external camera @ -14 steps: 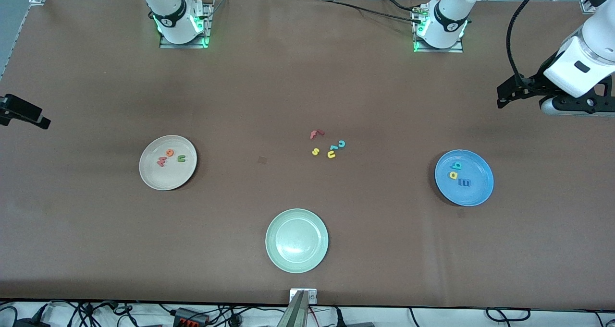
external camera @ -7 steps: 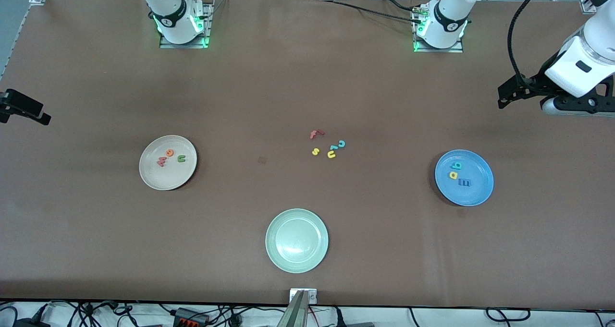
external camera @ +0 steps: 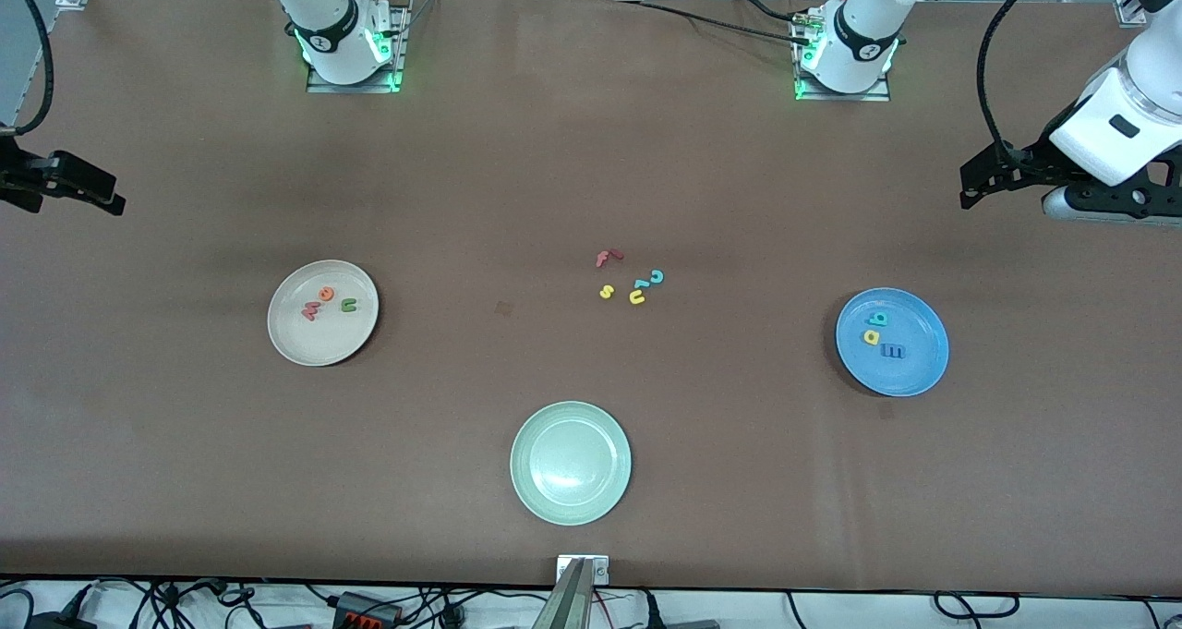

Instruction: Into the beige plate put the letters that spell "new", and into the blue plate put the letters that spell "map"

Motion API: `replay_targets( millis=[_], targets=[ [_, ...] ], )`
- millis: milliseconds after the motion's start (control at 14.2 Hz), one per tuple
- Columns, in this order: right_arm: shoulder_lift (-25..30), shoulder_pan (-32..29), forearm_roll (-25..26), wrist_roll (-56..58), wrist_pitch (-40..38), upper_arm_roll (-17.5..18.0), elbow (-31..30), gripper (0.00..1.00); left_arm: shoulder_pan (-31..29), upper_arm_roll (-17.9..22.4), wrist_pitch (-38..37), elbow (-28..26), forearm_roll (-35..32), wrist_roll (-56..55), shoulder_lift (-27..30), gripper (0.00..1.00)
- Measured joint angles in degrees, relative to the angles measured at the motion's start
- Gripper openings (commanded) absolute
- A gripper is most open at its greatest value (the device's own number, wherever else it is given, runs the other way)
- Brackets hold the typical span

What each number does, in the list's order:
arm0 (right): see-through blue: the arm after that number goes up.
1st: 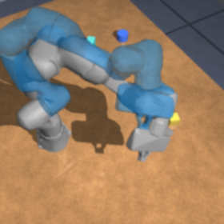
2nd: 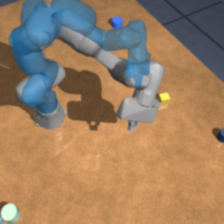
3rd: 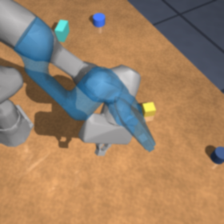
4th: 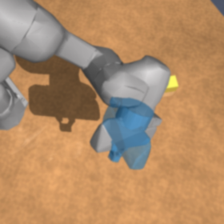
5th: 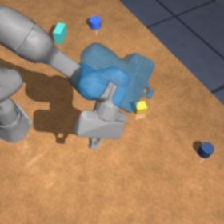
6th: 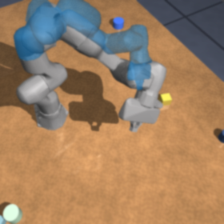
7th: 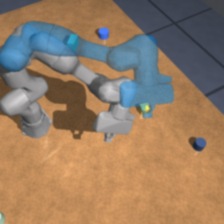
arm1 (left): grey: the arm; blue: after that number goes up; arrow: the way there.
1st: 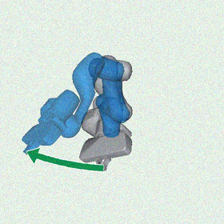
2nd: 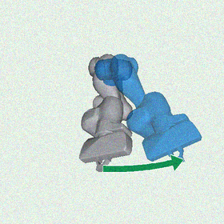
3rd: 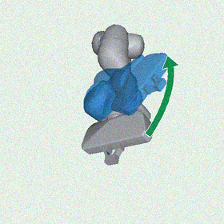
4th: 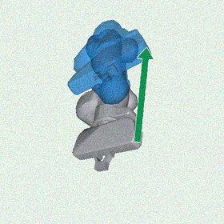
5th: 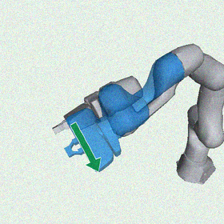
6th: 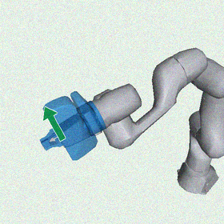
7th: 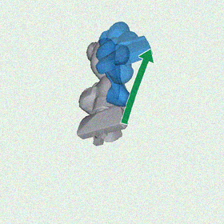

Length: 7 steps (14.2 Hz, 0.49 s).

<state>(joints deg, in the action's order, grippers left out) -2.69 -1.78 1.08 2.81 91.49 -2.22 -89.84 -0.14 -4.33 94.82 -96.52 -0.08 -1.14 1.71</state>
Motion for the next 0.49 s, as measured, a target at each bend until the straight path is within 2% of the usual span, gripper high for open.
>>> replay_targets(
  millis=[212, 494],
  targets=[
    [3.7, -0.1, 0.1, 0.0, 3.3, -0.2, -6.1, 1.0, 0.0, 0.1, 0.0, 0.0, 0.0, 0.2, 0.0, 1.0],
    [4.5, -0.1, 0.1, 0.0, 3.8, -0.2, -8.2, 1.0, 0.0, 0.1, 0.0, 0.0, 0.0, 0.3, 0.0, 1.0]
  ],
)
